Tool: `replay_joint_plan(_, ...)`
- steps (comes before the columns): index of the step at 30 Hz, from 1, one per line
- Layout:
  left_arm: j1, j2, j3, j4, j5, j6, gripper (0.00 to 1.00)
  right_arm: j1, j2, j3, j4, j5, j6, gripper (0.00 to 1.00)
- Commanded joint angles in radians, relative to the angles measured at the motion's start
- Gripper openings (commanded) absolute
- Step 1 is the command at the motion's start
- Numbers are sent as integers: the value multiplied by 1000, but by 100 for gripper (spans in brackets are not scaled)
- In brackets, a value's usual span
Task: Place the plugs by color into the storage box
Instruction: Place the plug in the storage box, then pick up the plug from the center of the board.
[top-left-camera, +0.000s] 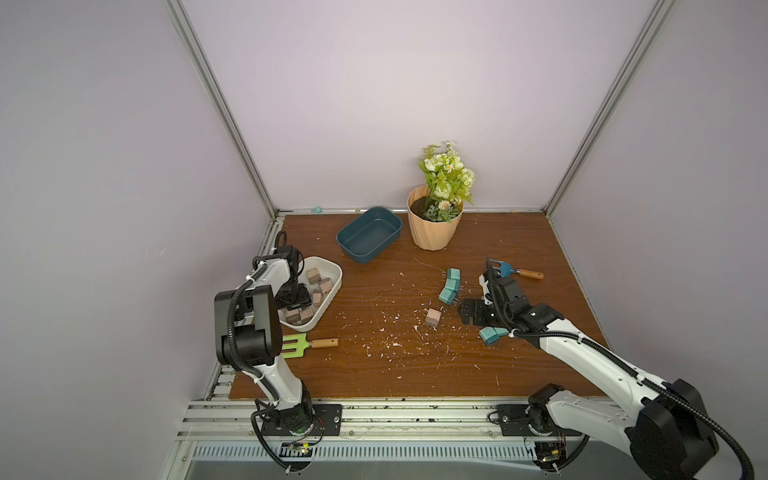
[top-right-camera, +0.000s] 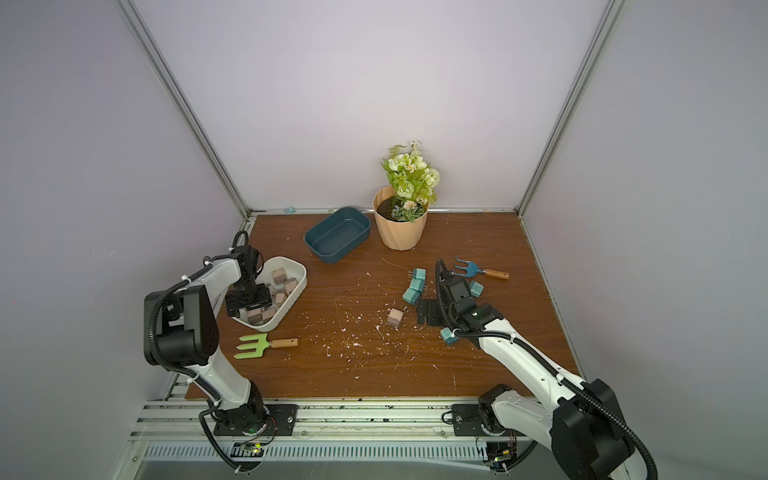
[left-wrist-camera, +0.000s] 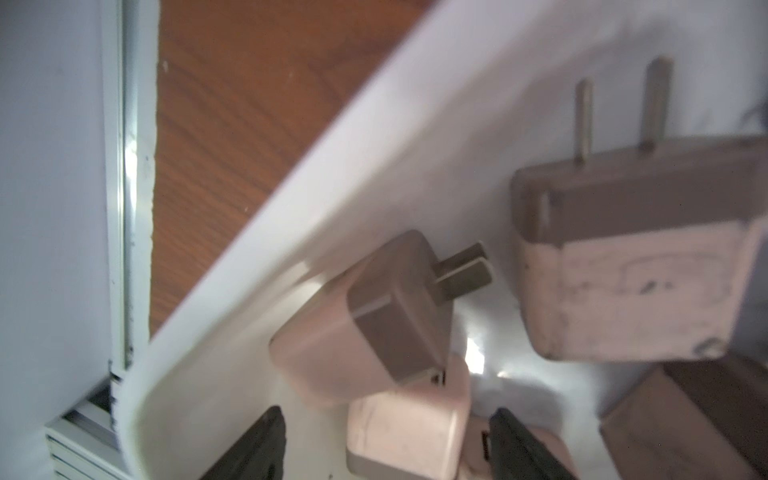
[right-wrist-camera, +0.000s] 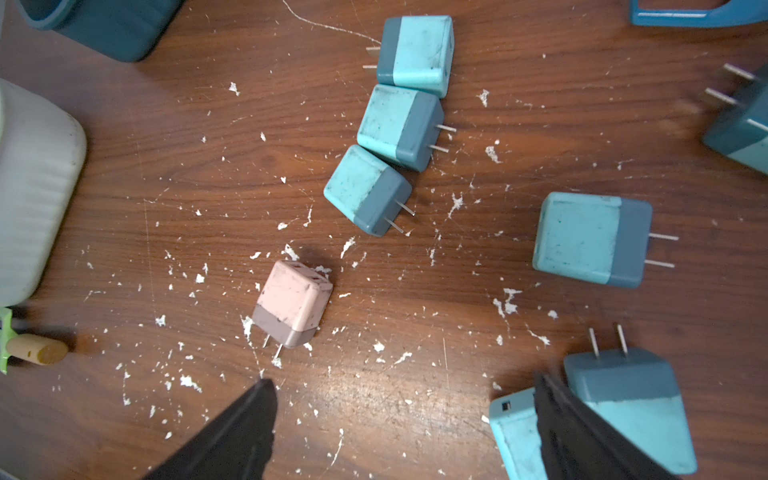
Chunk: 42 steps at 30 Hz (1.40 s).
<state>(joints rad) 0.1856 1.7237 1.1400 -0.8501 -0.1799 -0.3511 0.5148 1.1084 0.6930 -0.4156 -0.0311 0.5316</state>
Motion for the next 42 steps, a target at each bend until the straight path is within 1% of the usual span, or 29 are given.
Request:
replay_joint_plan(1, -21, -86, 62, -108, 0, -62, 92, -2, 8, 26, 2, 12, 3, 98)
replay_joint_plan(4, -97, -157, 101, -144, 42, -118, 99, -2, 25, 44, 1, 13, -3, 99)
replay_joint_plan(5, -125, -176, 109, -147, 71, -147, 99, -2, 31, 50, 1, 11, -5, 99)
replay_joint_plan(8, -248, -208, 138, -144, 164, -242, 99, -2, 56, 74, 5, 11, -15, 99)
replay_joint_plan(9, -311, -200, 158, -139, 179, -264, 99, -2, 66, 84, 5, 11, -21, 99)
replay_joint_plan(13, -560, -118, 279, -109, 197, -281, 99, -2, 97, 118, 3, 14, -40, 99)
replay_joint_plan(15, -649, -60, 330, -86, 211, -280, 99, -4, 105, 128, 2, 18, -46, 99)
replay_joint_plan(18, -753, 37, 418, -63, 251, -270, 99, -16, 108, 142, -12, 40, -62, 99)
replay_joint_plan(21, -845, 131, 514, -63, 269, -247, 99, -60, 92, 139, -26, 40, -75, 99)
replay_joint_plan(26, -955, 258, 614, -62, 299, -241, 99, -151, 46, 123, -59, 30, -111, 99)
replay_joint_plan(31, -1028, 331, 641, -63, 297, -213, 99, -260, -3, 91, -91, -3, -163, 99)
replay_joint_plan(35, -1052, 361, 607, -62, 298, -221, 97, -320, -28, 68, -103, -40, -181, 99)
replay_joint_plan(42, -1071, 413, 606, -61, 301, -238, 90, -330, -39, 39, -94, -66, -169, 99)
